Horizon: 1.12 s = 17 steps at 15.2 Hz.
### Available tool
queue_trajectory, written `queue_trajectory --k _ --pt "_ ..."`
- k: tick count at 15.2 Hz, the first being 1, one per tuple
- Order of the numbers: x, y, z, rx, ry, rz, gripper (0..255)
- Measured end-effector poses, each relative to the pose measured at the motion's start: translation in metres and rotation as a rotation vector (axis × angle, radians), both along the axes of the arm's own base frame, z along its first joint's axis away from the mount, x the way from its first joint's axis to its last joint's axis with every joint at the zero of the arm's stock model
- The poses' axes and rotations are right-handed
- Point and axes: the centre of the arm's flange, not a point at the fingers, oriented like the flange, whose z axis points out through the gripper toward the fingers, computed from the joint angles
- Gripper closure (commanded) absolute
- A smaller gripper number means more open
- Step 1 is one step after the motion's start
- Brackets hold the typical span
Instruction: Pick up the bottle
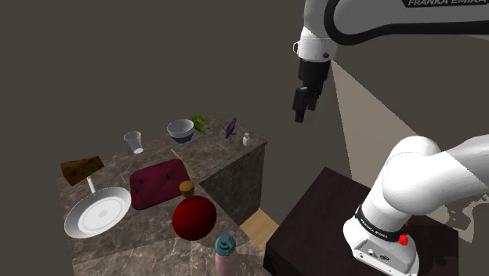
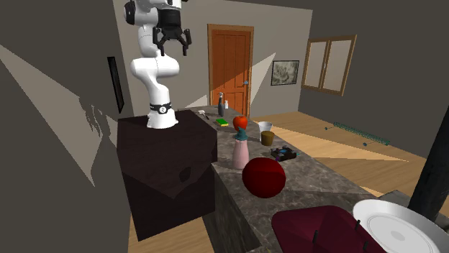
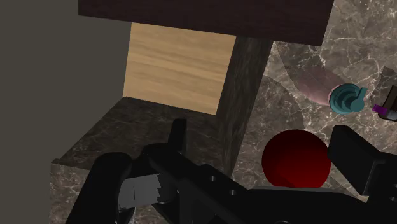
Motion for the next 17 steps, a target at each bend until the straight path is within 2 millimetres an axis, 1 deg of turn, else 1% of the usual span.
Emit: queue_trajectory --k 1,3,9,11,15,17 --pt "0.0 0.0 0.0 0.0 0.0 0.0 0" --pt "0.008 0.011 -0.009 -0.001 -0.001 -0.001 0" --pt "0.054 0.054 -0.048 -0.008 -0.005 -0.006 0" --pt "0.07 0.071 -0.066 -0.01 -0.007 -0.008 0" --pt "0.1 0.101 -0.095 -0.015 -0.011 -0.012 0" --pt "0.117 0.116 -0.106 -0.017 -0.014 -0.014 0"
